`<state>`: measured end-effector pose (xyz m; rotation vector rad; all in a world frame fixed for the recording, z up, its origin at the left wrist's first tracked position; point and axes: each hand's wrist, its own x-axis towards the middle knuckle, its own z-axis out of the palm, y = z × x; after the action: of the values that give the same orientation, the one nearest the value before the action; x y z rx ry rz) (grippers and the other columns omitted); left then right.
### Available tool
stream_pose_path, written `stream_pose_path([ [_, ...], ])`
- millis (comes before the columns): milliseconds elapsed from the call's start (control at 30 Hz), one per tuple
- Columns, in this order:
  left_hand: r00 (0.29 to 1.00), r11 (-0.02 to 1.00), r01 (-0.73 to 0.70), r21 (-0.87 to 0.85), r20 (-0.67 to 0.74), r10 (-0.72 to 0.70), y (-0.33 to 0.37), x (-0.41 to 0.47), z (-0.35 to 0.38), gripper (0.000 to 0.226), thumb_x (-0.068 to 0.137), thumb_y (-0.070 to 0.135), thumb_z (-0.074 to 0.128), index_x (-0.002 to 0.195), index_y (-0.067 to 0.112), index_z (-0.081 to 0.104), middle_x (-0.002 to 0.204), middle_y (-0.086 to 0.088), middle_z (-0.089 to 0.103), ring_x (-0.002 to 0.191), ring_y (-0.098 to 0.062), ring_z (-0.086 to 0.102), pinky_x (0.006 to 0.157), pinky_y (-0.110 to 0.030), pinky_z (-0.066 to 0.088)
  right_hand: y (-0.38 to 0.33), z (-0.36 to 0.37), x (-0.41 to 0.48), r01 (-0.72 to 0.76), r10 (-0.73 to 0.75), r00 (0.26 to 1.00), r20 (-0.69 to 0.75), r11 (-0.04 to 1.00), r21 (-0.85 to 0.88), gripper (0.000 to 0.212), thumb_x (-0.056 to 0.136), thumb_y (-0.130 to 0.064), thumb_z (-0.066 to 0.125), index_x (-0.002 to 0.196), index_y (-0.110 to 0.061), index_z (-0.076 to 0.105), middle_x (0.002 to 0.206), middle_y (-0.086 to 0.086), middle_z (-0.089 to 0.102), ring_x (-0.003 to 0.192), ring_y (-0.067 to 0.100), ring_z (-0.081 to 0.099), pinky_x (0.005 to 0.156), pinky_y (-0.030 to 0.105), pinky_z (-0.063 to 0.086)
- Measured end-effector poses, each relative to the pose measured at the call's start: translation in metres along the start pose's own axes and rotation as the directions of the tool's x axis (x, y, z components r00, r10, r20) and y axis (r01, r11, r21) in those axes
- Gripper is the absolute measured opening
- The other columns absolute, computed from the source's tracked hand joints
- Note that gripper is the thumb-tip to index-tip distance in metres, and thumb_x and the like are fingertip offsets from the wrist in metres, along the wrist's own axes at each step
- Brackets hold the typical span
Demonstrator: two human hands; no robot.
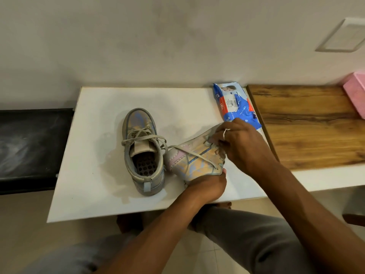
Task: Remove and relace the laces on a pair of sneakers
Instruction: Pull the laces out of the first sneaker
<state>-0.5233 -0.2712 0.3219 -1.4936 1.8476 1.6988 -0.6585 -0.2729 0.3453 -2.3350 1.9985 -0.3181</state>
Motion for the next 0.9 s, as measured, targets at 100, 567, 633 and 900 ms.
stream_pose_path([
  [100, 0.999, 1.000, 0.024, 0.013, 0.047, -0.025, -0.002, 0.004, 0.000, 0.057, 0.106, 0.044, 0.025, 0.154, 0.015, 0.018, 0.161, -0.006, 0.018, 0.147, -0.028, 0.016, 0.117, -0.036, 0.016, 0.018, -0.004, -0.001, -0.127, 0.125, 0.990, -0.058, 0.992, -0.026, 0.028, 0.085, -0.015, 0.074, 0.112, -0.019, 0.073, 0.112, 0.004, 0.071, 0.105, 0.024, 0.059, 0.079, 0.045, 0.056],
  [567, 0.998, 1.000, 0.015, 0.002, 0.056, -0.015, -0.010, 0.007, 0.005, 0.049, 0.107, 0.037, 0.023, 0.151, 0.016, 0.028, 0.158, -0.002, 0.027, 0.145, -0.022, 0.022, 0.115, -0.031, 0.018, -0.012, 0.003, 0.007, 0.045, -0.045, 0.999, 0.011, 0.999, 0.015, 0.020, 0.083, -0.012, 0.068, 0.100, -0.017, 0.077, 0.102, 0.001, 0.070, 0.092, 0.023, 0.057, 0.072, 0.044, 0.051],
  [633, 0.995, 0.998, 0.045, -0.036, 0.086, -0.042, -0.013, 0.014, 0.006, 0.035, 0.107, 0.023, 0.024, 0.126, 0.014, 0.052, 0.136, -0.010, 0.051, 0.133, -0.024, 0.039, 0.104, -0.026, 0.034, -0.033, 0.014, 0.008, 0.137, -0.140, 0.986, 0.093, 0.990, 0.029, 0.020, 0.081, -0.016, 0.061, 0.094, -0.017, 0.076, 0.098, -0.002, 0.068, 0.087, 0.021, 0.055, 0.068, 0.042, 0.049],
  [900, 0.992, 0.999, 0.009, -0.050, 0.124, -0.003, -0.010, 0.008, 0.004, 0.045, 0.108, 0.028, 0.023, 0.146, 0.010, 0.038, 0.153, -0.007, 0.037, 0.140, -0.026, 0.032, 0.110, -0.032, 0.026, -0.028, 0.011, 0.014, 0.075, -0.076, 0.997, 0.021, 0.996, 0.046, 0.019, 0.080, -0.009, 0.066, 0.094, -0.015, 0.077, 0.096, 0.002, 0.070, 0.085, 0.024, 0.058, 0.068, 0.043, 0.051],
])
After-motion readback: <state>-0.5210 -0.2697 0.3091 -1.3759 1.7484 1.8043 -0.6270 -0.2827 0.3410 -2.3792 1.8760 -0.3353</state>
